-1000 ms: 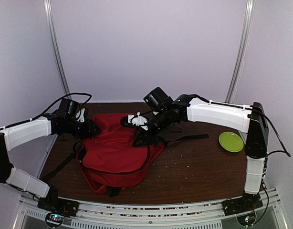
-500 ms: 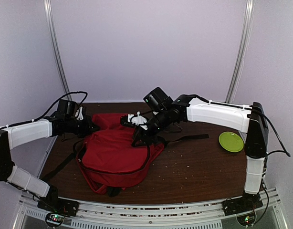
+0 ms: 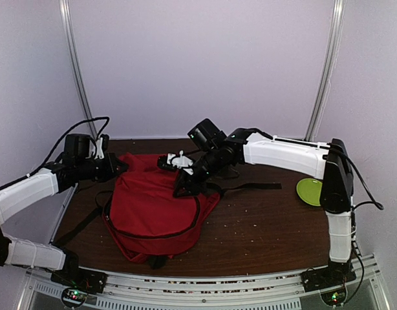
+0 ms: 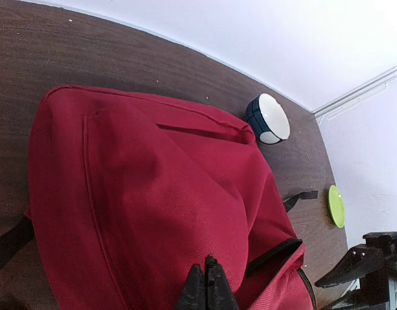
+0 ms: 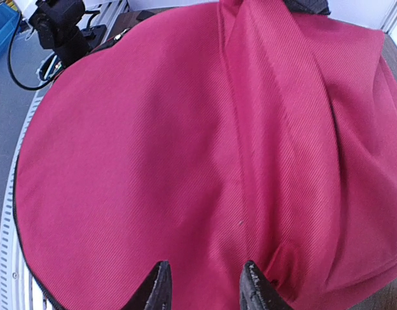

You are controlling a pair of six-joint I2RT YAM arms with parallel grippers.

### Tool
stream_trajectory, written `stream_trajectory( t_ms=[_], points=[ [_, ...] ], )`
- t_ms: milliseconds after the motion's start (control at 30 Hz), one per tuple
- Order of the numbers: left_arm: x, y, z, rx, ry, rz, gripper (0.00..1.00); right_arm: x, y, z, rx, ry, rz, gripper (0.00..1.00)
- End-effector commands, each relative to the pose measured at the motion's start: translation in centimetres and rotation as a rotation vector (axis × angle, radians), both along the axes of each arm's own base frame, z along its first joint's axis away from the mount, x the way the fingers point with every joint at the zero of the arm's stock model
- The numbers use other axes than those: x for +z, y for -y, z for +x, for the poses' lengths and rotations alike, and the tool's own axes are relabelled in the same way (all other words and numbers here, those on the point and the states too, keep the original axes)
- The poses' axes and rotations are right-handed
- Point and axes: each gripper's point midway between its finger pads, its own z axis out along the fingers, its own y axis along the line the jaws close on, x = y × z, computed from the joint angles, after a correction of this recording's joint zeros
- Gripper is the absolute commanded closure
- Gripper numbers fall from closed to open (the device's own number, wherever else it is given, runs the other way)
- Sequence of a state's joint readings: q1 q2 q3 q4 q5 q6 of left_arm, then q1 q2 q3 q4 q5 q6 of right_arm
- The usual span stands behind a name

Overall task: Pack the student bag
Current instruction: Adjust the lower front pocket of the student bag.

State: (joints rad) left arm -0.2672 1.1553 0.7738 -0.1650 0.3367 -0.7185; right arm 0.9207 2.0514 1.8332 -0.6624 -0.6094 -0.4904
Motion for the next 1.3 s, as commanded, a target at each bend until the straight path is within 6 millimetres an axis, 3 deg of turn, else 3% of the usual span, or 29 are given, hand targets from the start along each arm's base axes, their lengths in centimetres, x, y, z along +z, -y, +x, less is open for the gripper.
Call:
stream_trajectory(
  t_ms=[0,167,300,433,500,533,667,900,1067,1167,1267],
  points=[
    [3.1,0.9,1.0,-0.074,0.178,-0.004,1.00,0.7,-1.7,0.9,-0.013,-0.013,0.017,0.63],
    [3.6,1.3,1.3,-0.135,0.219,0.053,0.93,1.8,-3.2,2.5,-0.041,0.019,0.041,0.63],
    [3.4,1.5,1.4,-0.162,0.221,0.083,1.00,2.9,-4.4,3.5,-0.062,0.033,0.065,0.62],
    [2.8,2.3,1.4,-0.219,0.184,0.081,1.00,3.4,-5.1,3.6,-0.072,0.001,0.099,0.61],
    [2.6,2.6,1.4,-0.240,0.179,0.078,0.87,3.4,-5.5,3.7,-0.076,0.001,0.110,0.60],
    [2.5,2.8,1.3,-0.250,0.181,0.078,0.87,3.5,-5.6,3.9,-0.081,0.001,0.114,0.60],
    [2.4,3.1,1.4,-0.279,0.193,0.085,1.00,3.4,-6.7,4.5,-0.108,-0.034,0.146,0.59],
    [2.2,3.5,1.2,-0.313,0.172,0.084,1.00,3.2,-9.3,5.0,-0.174,-0.204,0.242,0.55],
    [3.3,1.9,0.3,-0.245,0.198,0.141,1.00,3.4,-10.5,6.7,-0.254,-0.282,0.317,0.53],
    [4.0,0.3,-0.9,-0.176,0.205,0.172,0.88,3.4,-11.1,6.5,-0.257,-0.357,0.349,0.51],
    [3.0,-1.0,-2.1,-0.130,0.165,0.210,0.75,3.1,-11.6,6.9,-0.282,-0.435,0.382,0.50]
  ],
)
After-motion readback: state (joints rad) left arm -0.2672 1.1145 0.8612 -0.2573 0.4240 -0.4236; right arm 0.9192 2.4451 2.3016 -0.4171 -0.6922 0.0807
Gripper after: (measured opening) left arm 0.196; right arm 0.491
